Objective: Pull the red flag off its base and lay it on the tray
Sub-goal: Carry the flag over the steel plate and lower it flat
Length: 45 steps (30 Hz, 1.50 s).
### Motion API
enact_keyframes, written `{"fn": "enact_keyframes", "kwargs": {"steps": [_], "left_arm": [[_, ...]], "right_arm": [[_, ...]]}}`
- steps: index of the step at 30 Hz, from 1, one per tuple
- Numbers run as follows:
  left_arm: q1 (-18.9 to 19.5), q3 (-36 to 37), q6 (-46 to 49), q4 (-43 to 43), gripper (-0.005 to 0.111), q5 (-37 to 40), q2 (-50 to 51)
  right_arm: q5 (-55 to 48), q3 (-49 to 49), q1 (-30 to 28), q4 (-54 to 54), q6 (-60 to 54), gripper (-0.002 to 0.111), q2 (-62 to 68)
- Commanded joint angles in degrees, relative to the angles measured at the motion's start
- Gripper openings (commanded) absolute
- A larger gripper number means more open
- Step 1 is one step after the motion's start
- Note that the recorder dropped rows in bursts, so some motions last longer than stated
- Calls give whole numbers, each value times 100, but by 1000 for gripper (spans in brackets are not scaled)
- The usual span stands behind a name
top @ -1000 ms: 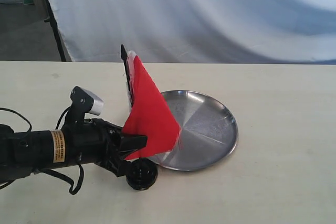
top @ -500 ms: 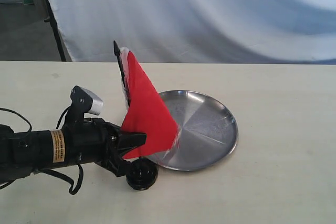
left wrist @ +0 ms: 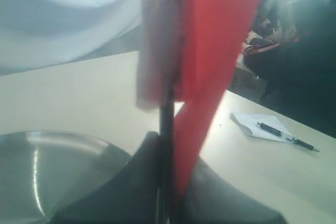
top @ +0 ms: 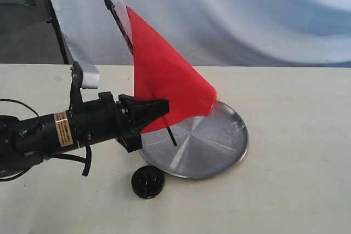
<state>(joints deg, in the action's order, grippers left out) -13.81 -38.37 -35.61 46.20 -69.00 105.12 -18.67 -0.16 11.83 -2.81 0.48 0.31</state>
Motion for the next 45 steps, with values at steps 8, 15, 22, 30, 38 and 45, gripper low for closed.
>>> {"fn": "enact_keyframes", "kwargs": {"steps": [8,15,22,30,38,45], "left_arm": [[-6,-814,-3094,482,0,846,19],[-397,-1358,-4035,742,0,1244,549],[-758,-2114,-4816,947,0,1471,1255],[-758,-2754,-6255,1652,0,1631,1621],[-758,-2777,-6427,1692,0,2139,1983],[-758,-2948,-6427,1669,0,2298,2093]], "right_arm": [[34,16,-29,-3,15,0,-31],[34,16,-29,-3,15,0,-31],[34,16,-29,-3,15,0,-31],[34,16,-29,-3,15,0,-31],[34,16,-29,-3,15,0,-31],[34,16,-29,-3,15,0,-31]]}}
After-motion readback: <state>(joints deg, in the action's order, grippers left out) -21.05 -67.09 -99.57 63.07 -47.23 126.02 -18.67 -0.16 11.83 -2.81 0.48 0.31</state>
